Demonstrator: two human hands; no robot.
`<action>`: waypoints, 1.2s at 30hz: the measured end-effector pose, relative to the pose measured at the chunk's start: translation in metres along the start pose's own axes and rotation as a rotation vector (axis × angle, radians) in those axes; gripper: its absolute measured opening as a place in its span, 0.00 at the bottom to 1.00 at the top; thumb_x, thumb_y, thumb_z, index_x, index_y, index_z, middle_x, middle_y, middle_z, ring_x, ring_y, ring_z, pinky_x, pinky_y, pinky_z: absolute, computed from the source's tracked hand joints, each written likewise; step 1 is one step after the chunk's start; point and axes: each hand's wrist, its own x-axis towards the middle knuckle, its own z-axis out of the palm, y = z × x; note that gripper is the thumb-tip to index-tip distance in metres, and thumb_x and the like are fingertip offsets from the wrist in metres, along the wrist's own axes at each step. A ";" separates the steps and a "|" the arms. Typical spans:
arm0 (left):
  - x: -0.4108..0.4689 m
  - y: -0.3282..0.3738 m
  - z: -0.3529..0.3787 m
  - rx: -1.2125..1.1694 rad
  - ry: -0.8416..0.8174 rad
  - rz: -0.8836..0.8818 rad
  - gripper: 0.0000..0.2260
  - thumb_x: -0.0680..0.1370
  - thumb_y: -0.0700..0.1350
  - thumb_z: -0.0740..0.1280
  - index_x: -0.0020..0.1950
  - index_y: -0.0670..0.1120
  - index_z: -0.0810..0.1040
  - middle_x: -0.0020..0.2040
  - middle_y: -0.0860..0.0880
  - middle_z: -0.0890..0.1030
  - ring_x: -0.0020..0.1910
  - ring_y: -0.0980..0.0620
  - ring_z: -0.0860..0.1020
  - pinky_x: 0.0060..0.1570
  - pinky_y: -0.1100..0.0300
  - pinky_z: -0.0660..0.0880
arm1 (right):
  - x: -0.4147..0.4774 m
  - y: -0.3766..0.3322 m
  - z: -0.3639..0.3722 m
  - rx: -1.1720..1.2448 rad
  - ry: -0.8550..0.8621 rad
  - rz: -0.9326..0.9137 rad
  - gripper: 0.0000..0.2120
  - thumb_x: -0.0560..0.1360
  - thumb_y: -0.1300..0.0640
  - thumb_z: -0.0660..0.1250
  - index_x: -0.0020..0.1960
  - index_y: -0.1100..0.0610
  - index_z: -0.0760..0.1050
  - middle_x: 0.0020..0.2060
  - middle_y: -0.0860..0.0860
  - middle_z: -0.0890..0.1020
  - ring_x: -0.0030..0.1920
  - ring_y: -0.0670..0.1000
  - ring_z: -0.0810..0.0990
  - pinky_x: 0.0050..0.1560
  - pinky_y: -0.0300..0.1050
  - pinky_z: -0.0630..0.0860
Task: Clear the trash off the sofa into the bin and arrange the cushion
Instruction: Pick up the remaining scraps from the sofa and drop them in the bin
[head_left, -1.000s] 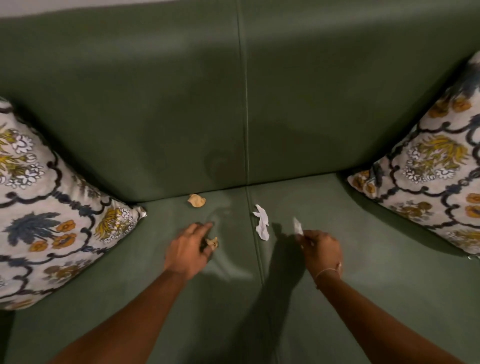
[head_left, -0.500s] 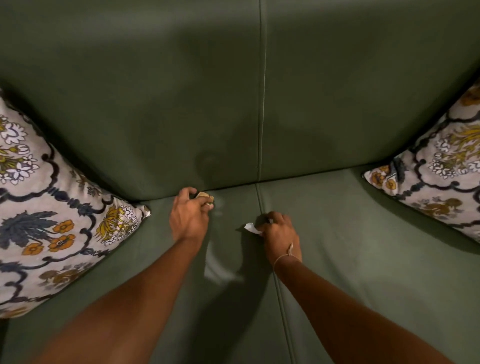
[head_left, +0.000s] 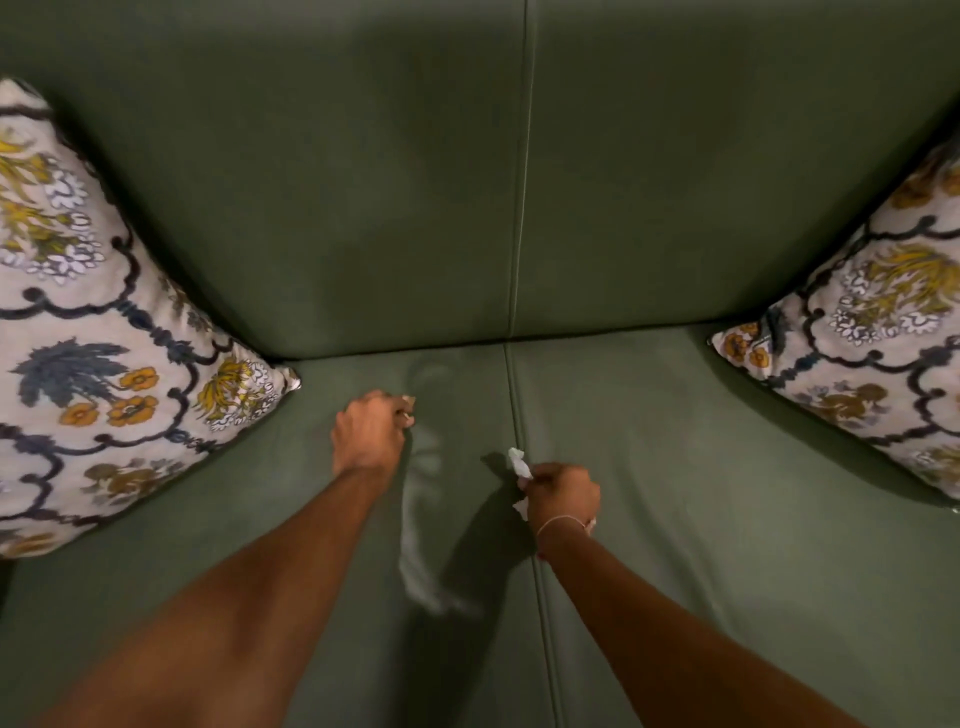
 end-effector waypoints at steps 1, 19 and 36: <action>-0.016 -0.005 -0.003 -0.037 0.007 -0.038 0.08 0.73 0.43 0.70 0.49 0.51 0.85 0.52 0.43 0.85 0.49 0.36 0.81 0.50 0.47 0.78 | -0.008 0.001 -0.001 0.087 -0.004 0.077 0.07 0.69 0.61 0.74 0.46 0.53 0.86 0.43 0.54 0.87 0.44 0.55 0.84 0.48 0.45 0.80; -0.330 -0.263 -0.066 -0.476 0.132 -0.828 0.09 0.71 0.49 0.74 0.50 0.53 0.86 0.48 0.47 0.87 0.49 0.44 0.83 0.48 0.56 0.74 | -0.277 0.028 0.183 -0.217 -0.546 0.028 0.07 0.67 0.54 0.76 0.45 0.52 0.85 0.44 0.55 0.87 0.43 0.57 0.84 0.35 0.42 0.78; -0.429 -0.529 -0.017 -0.759 0.049 -1.320 0.20 0.67 0.53 0.73 0.56 0.46 0.82 0.51 0.41 0.85 0.47 0.40 0.84 0.48 0.45 0.83 | -0.438 0.085 0.453 -0.549 -0.729 -0.052 0.15 0.70 0.49 0.74 0.55 0.51 0.82 0.55 0.55 0.83 0.48 0.61 0.83 0.29 0.52 0.82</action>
